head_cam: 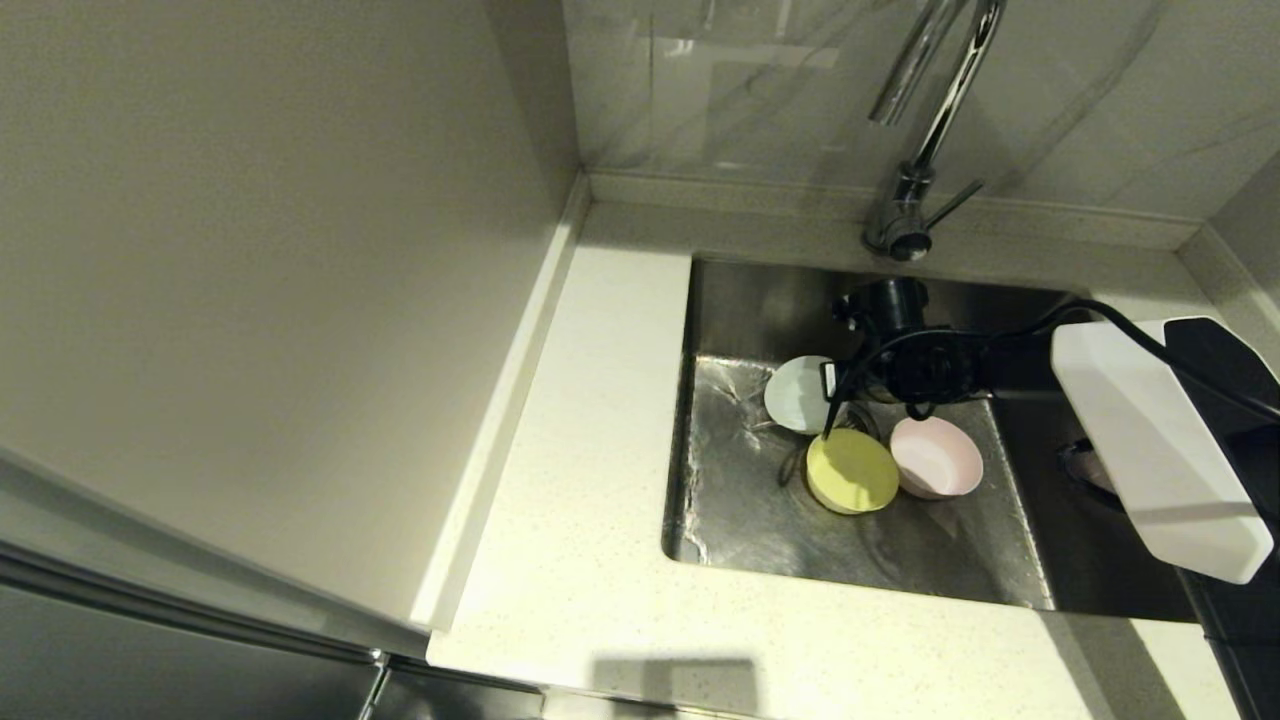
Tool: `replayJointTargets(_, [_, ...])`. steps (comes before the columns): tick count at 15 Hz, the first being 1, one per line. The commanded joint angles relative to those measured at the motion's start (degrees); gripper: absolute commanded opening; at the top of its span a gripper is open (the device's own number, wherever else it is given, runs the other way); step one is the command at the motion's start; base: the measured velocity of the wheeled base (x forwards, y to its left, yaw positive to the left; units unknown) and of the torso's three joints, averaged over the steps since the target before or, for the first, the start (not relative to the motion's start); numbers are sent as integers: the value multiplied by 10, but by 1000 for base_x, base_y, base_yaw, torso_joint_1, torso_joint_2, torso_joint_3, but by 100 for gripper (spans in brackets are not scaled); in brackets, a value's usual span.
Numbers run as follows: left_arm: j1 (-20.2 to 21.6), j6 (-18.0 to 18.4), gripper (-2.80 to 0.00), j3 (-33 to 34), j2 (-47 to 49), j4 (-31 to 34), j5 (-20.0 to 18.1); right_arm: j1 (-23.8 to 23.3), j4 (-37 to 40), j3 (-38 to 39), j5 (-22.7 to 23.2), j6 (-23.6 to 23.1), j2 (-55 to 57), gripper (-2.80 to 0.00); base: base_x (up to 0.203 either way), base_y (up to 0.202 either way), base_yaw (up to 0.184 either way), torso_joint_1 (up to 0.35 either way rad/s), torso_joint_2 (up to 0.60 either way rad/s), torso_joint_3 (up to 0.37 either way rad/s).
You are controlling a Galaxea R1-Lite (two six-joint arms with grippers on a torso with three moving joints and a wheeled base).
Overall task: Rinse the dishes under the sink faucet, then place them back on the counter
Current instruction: Put a bowl back to the table from the sink
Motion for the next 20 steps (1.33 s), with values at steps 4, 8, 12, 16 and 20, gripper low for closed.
replayJointTargets(4, [0, 0, -280, 0, -1, 0, 0, -29, 7, 0, 9, 0, -26, -280, 0, 0, 0, 0, 0, 0])
replayJointTargets(8, [0, 0, -280, 0, -1, 0, 0, -54, 60, 0, 30, 1, -60, -280, 0, 0, 0, 0, 0, 0])
replayJointTargets(12, [0, 0, -280, 0, -1, 0, 0, -81, 158, 0, 67, 18, -131, -280, 0, 0, 0, 0, 0, 0])
replayJointTargets(16, [0, 0, -280, 0, -1, 0, 0, -116, 215, 1, 77, 2, -193, -280, 0, 0, 0, 0, 0, 0])
replayJointTargets(20, [0, 0, -280, 0, -1, 0, 0, -156, 231, 18, 79, -50, -253, -280, 0, 0, 0, 0, 0, 0])
